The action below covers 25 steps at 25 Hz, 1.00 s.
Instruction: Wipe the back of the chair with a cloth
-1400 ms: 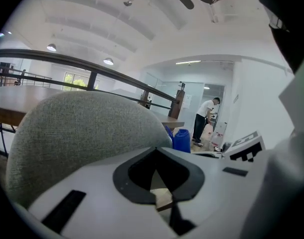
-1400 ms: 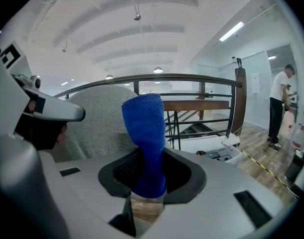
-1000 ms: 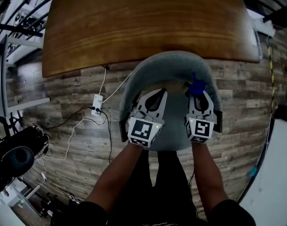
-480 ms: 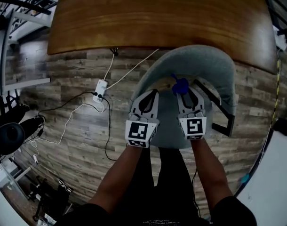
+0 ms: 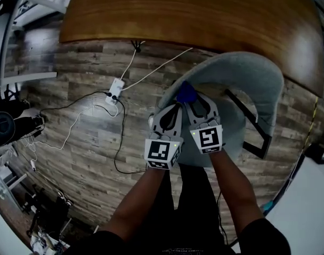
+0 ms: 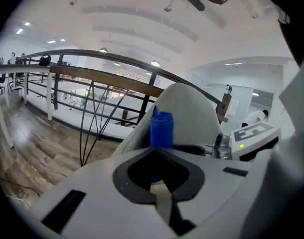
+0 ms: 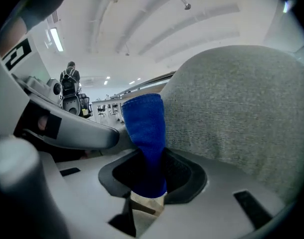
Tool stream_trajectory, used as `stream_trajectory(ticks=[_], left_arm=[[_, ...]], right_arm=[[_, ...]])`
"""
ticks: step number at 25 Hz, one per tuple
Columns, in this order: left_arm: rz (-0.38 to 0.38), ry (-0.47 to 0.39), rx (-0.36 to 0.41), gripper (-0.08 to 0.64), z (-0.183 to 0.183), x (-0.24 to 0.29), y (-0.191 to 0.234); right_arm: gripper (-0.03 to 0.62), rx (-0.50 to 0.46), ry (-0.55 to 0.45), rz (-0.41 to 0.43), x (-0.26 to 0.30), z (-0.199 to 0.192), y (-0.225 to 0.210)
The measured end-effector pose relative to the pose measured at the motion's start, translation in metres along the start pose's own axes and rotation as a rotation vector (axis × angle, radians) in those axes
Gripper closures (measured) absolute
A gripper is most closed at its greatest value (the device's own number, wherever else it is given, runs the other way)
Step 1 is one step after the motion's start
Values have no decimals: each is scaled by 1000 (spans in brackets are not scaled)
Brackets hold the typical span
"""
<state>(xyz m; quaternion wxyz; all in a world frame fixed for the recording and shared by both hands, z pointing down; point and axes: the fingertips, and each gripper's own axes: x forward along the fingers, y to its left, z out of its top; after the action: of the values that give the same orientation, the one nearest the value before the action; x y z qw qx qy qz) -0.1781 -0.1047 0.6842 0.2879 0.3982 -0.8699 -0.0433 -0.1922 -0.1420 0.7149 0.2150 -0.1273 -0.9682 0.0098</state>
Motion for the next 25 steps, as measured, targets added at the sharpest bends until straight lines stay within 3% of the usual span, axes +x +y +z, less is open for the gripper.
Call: stream_trajectory(ticks=[10, 25], left_arm=[[-24, -4, 4, 554, 4, 11, -2], [-99, 28, 92, 554, 9, 45, -30]], right_arm=[[482, -1, -1, -34, 15, -3, -14], [482, 60, -1, -200, 1, -19, -74]])
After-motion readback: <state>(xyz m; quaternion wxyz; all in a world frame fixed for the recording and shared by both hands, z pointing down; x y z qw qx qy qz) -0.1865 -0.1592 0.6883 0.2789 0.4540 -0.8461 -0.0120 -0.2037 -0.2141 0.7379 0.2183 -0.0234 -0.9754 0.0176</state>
